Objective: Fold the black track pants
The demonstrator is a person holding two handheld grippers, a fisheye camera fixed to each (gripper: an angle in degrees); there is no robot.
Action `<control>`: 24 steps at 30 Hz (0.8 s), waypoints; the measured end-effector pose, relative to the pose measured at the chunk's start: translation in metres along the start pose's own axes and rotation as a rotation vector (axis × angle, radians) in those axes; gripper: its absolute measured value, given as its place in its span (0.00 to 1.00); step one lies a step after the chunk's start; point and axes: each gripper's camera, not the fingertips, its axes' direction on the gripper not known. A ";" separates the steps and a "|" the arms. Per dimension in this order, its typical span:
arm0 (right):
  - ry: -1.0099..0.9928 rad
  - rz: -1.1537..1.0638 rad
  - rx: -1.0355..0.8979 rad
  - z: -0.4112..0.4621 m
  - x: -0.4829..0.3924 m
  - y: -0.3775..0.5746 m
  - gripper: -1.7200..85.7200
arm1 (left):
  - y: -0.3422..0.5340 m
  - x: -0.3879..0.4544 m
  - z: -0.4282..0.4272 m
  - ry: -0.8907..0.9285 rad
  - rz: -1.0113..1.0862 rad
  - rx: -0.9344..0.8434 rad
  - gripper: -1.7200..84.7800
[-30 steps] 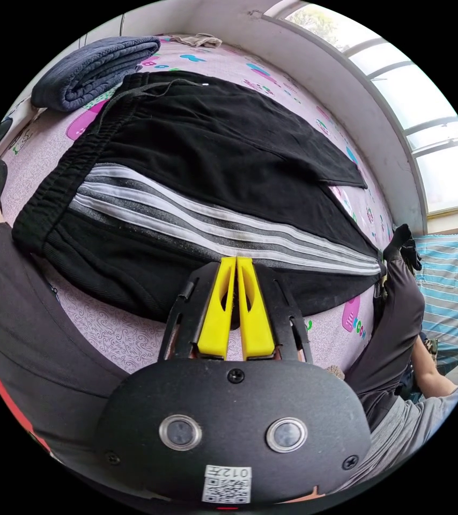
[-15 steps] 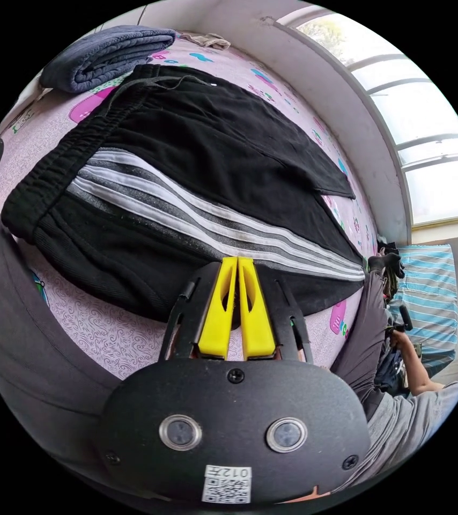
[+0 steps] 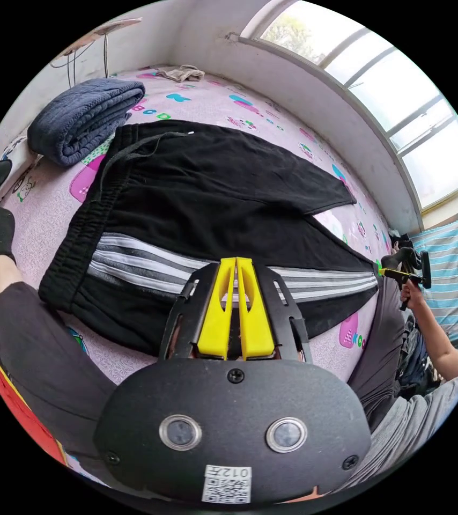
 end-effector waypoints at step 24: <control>0.335 -0.081 -0.045 0.125 0.042 -0.048 0.01 | -0.133 -0.021 0.054 -0.386 -0.008 -0.268 0.03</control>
